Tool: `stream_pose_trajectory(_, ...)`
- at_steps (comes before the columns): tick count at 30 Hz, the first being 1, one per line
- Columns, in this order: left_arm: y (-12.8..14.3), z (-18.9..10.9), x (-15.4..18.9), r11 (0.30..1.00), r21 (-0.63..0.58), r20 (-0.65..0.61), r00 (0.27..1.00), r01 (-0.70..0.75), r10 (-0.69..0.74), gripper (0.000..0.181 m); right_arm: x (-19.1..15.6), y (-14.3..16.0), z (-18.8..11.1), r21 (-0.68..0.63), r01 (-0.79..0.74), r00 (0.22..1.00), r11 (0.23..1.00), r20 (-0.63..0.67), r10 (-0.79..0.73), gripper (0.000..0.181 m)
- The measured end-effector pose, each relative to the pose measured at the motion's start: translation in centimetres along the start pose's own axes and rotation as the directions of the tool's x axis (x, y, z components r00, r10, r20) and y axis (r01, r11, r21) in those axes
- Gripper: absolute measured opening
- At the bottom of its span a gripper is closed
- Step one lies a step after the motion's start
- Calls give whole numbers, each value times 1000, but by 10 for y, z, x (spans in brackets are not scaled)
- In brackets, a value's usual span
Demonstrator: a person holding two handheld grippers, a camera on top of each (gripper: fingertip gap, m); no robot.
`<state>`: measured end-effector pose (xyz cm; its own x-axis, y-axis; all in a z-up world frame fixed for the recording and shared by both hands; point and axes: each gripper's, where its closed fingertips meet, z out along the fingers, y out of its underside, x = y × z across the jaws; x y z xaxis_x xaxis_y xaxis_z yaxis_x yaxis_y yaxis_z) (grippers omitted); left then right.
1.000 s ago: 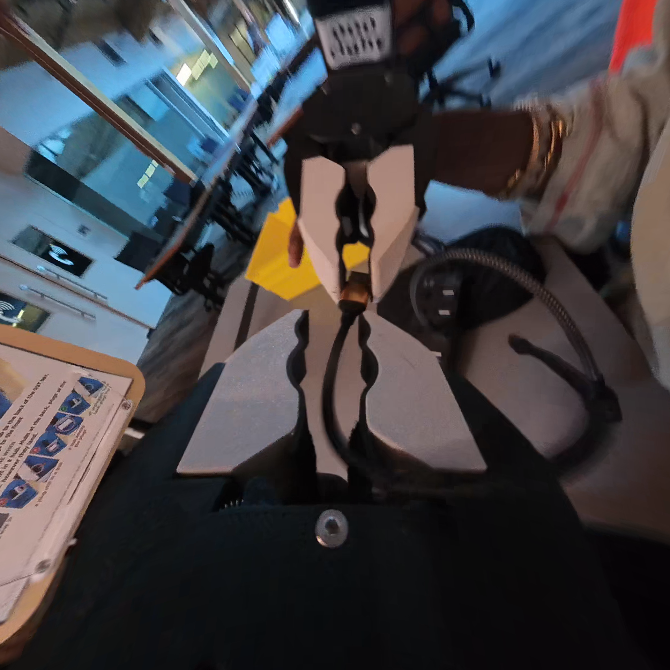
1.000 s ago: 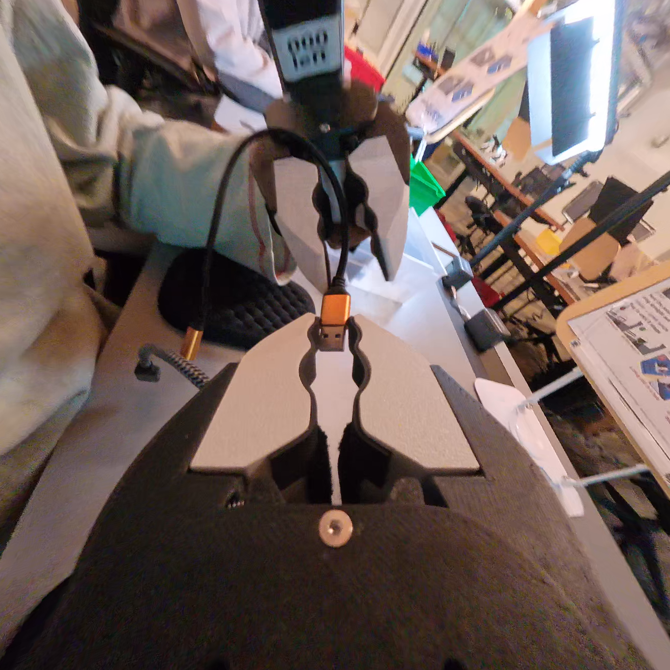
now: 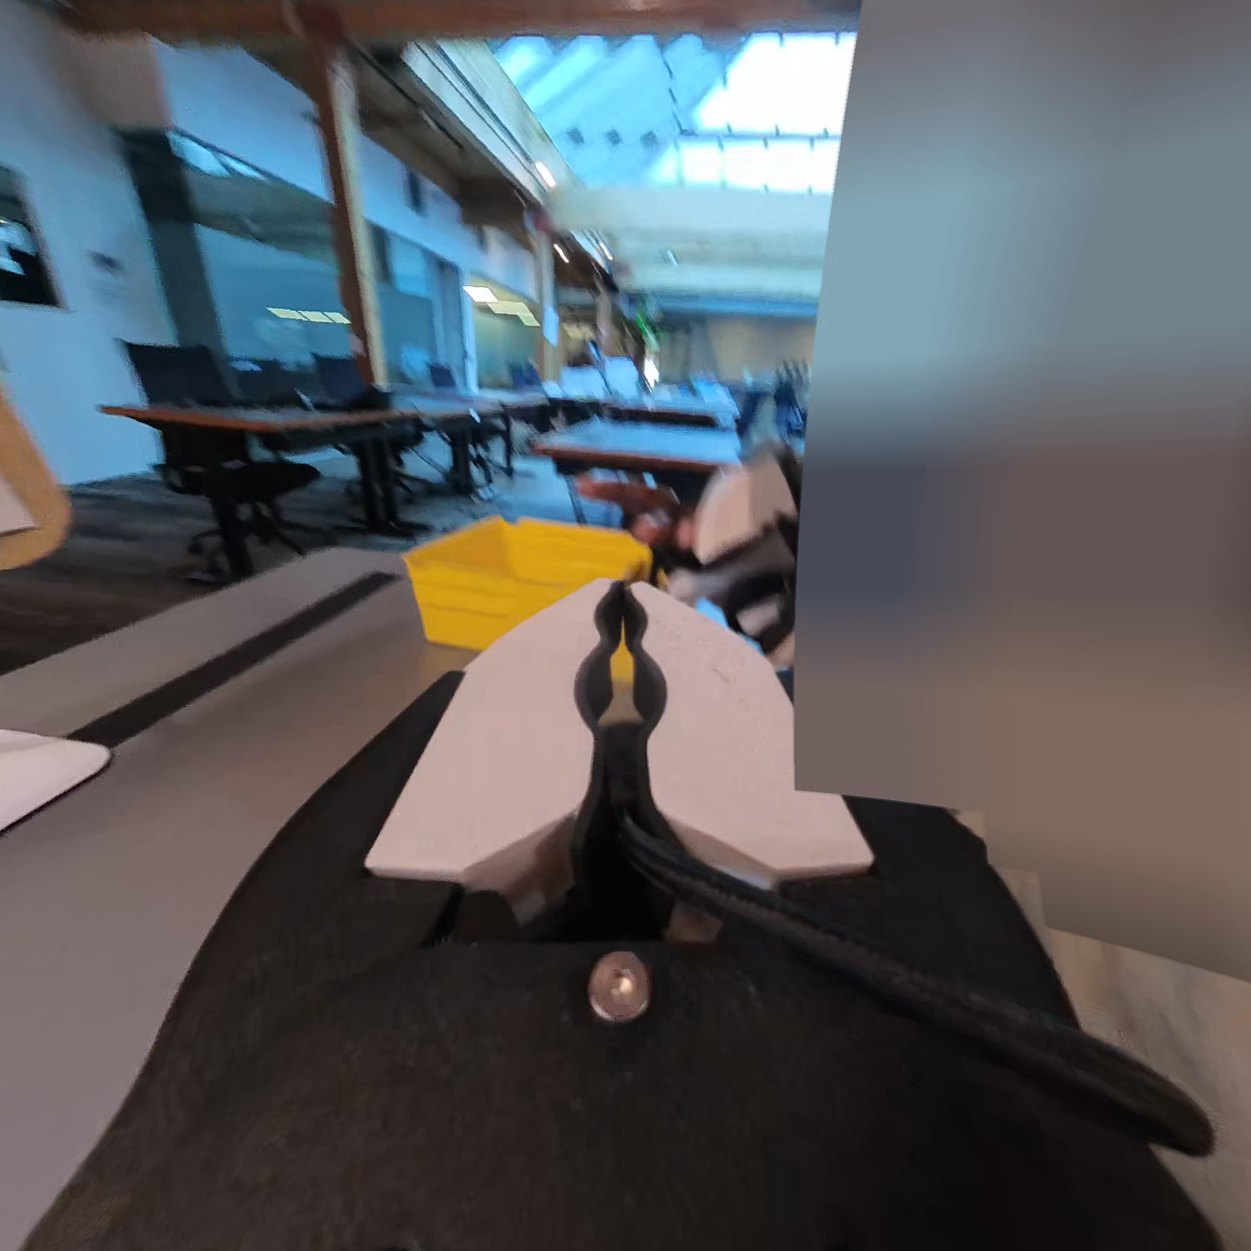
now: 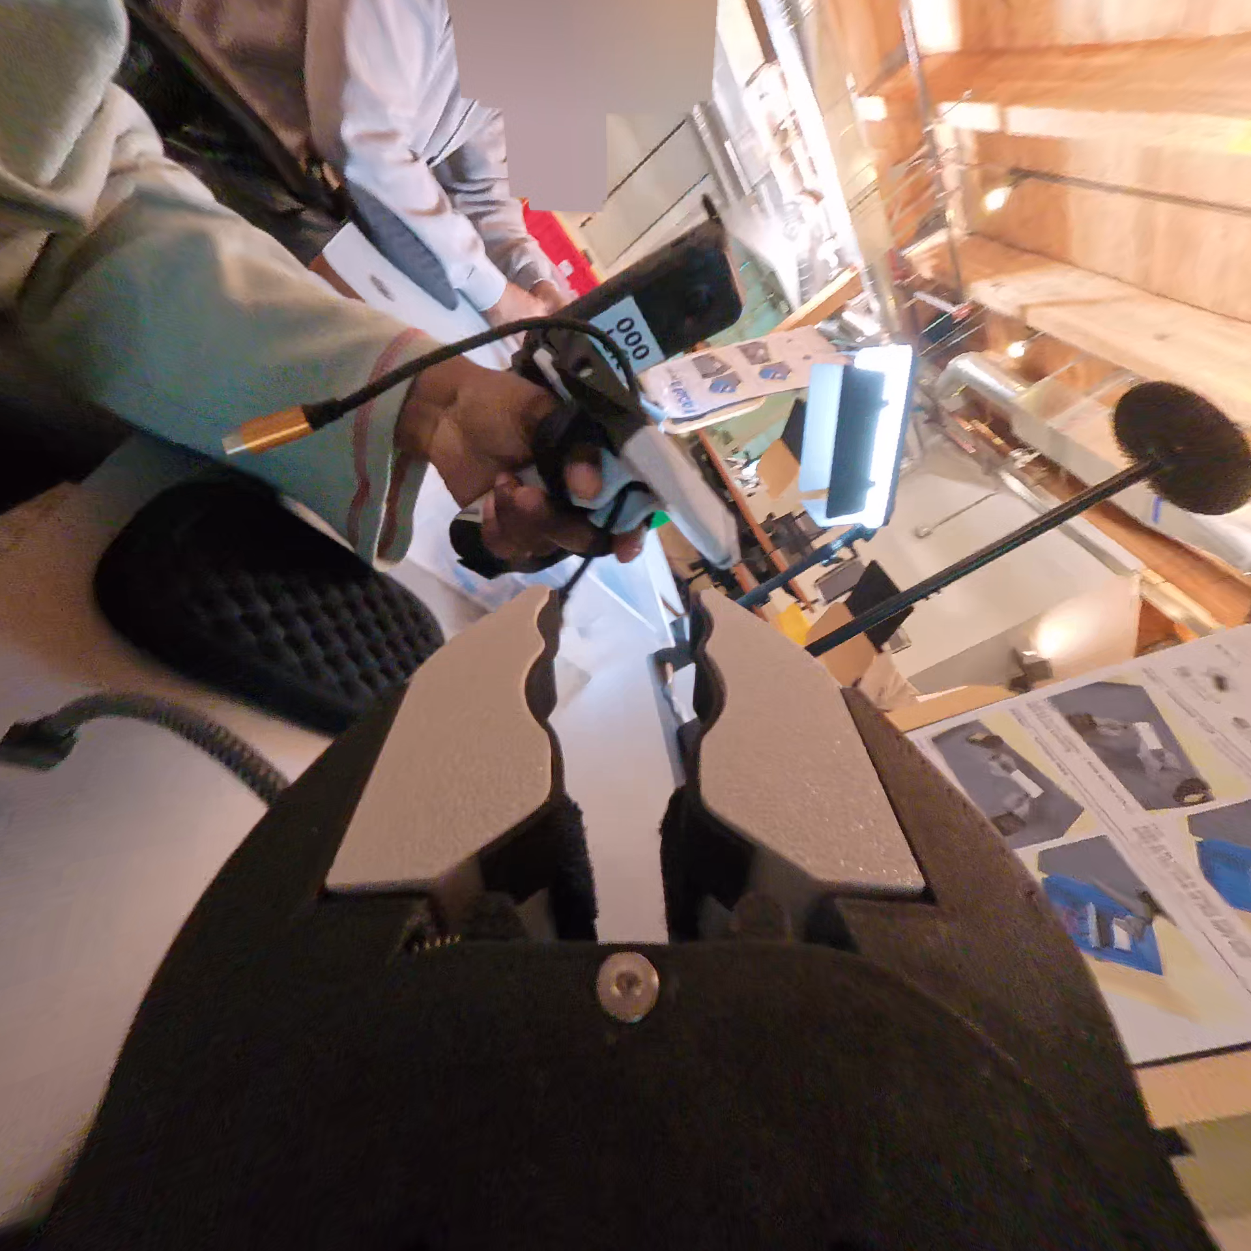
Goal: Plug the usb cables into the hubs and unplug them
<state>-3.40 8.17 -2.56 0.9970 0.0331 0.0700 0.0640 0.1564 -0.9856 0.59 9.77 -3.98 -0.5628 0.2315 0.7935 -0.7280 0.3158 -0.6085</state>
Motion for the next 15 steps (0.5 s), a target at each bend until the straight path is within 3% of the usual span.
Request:
stream_pose_trajectory(3, -36, -16, -21, 967, 224, 101, 983, 126, -151, 0, -6, -2, 17, -75, 171, 981, 982, -82, -177, 38)
stream_pose_trajectory(6, -60, -29, -26, 876, 387, 39, 944, 288, -328, 0, -3, 2, 32, -229, 433, 871, 872, -142, -470, 42)
stream_pose_trajectory(10, -71, -32, -17, 799, 446, -68, 905, 404, -420, 0, 3, -12, 42, -260, 600, 729, 757, -213, -651, 39)
stream_pose_trajectory(12, -73, -31, -10, 791, 441, -99, 899, 424, -427, 0, 8, -14, 44, -281, 619, 700, 733, -226, -678, 33)
stream_pose_trajectory(15, -75, -31, -2, 774, 438, -144, 886, 457, -441, 0, 11, -16, 44, -283, 614, 698, 737, -241, -674, 7)
